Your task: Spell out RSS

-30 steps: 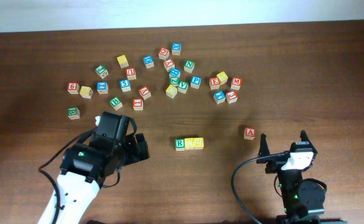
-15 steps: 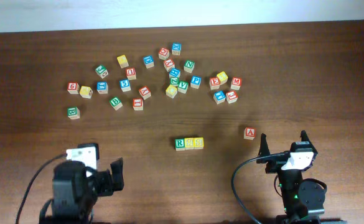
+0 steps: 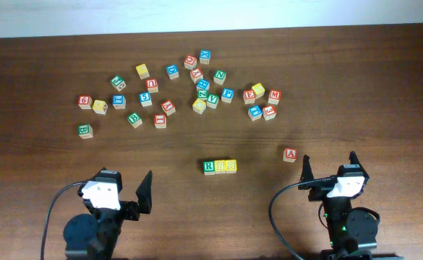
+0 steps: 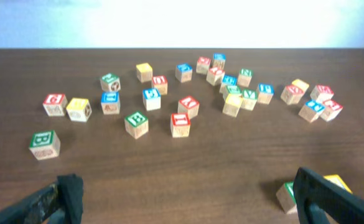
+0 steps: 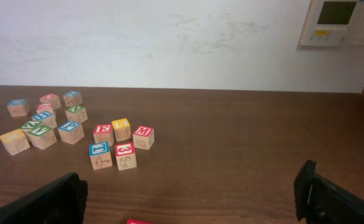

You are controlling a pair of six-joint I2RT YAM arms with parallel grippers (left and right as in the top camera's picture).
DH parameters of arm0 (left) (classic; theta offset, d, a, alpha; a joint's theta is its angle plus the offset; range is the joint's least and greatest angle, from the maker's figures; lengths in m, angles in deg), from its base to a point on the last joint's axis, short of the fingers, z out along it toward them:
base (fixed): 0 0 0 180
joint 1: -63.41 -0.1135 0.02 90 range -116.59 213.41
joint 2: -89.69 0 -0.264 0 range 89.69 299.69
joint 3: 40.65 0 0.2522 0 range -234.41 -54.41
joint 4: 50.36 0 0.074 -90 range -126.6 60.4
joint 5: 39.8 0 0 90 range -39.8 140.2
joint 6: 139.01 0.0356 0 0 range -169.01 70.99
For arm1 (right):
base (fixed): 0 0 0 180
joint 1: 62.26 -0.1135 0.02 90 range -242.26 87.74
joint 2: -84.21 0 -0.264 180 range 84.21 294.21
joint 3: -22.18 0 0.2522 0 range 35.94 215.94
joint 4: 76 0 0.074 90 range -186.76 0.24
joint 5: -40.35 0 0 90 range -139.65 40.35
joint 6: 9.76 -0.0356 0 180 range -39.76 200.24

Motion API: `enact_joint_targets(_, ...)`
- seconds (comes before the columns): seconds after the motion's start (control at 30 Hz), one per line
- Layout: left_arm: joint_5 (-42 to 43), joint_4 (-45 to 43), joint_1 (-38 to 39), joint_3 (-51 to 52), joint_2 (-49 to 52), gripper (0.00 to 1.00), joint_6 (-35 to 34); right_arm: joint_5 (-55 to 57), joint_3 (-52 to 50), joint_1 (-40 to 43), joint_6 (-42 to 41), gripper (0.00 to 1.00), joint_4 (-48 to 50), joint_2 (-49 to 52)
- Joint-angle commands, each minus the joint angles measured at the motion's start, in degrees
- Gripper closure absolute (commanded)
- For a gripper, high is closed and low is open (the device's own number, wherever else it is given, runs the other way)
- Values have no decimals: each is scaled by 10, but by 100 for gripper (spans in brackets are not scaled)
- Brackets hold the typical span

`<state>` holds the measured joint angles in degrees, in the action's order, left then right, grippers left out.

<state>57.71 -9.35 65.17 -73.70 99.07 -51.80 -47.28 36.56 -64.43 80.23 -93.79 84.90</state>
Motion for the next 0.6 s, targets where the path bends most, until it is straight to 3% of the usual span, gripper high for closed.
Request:
enact_joint_targets(0.0,28,-58,-21,57,-50,1,11,9,-3,3,-3,2,-4,-5)
enact_joint_targets(0.2,26,-139,-42,91,-91,1,11,9,-3,3,-3,2,-4,-5)
enact_joint_targets(0.3,26,-226,-42,122,-91,1,11,9,-3,3,-3,2,-4,-5)
enact_joint_targets(0.4,26,-323,-42,185,-91,1,-33,9,-3,3,-3,2,-4,-5)
enact_joint_targets(0.57,-41,-236,-42,188,-91,1,-42,9,-3,3,-3,2,-4,-5)
